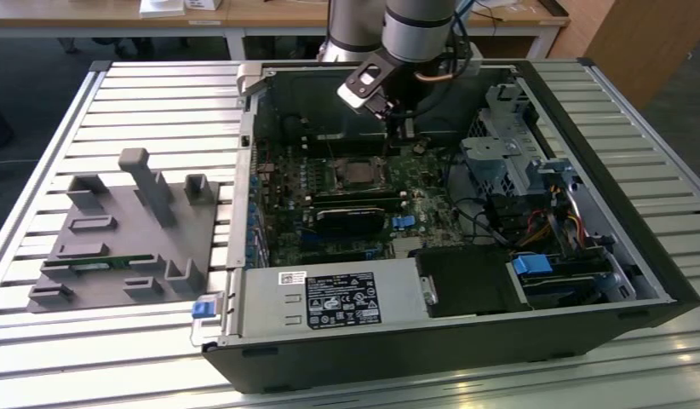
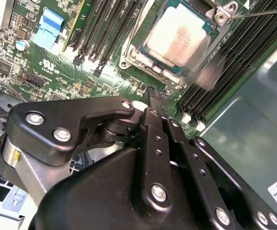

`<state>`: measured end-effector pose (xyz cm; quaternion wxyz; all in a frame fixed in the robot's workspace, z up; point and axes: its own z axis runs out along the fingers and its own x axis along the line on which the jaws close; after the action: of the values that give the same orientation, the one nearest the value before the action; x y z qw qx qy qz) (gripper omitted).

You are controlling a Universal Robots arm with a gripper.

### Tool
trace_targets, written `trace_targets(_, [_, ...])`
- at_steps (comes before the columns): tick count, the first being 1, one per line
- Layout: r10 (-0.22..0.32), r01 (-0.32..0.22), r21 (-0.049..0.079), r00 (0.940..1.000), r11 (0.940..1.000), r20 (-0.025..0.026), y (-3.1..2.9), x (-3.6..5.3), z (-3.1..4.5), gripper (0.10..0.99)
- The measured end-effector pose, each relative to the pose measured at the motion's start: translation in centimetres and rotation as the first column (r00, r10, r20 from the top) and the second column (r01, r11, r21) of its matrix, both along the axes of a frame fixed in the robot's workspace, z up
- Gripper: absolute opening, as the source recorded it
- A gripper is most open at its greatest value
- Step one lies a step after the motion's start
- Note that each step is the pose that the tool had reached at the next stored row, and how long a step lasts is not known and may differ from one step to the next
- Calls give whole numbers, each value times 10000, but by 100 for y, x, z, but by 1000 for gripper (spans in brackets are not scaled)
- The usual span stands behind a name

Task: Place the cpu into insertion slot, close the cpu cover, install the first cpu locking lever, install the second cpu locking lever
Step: 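Close the cpu cover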

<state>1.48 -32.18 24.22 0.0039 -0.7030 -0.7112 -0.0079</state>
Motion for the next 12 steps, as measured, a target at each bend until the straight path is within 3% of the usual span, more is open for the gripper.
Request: trace_targets(12, [0,0,0,10000,10000,0,0,-31,-5,106])
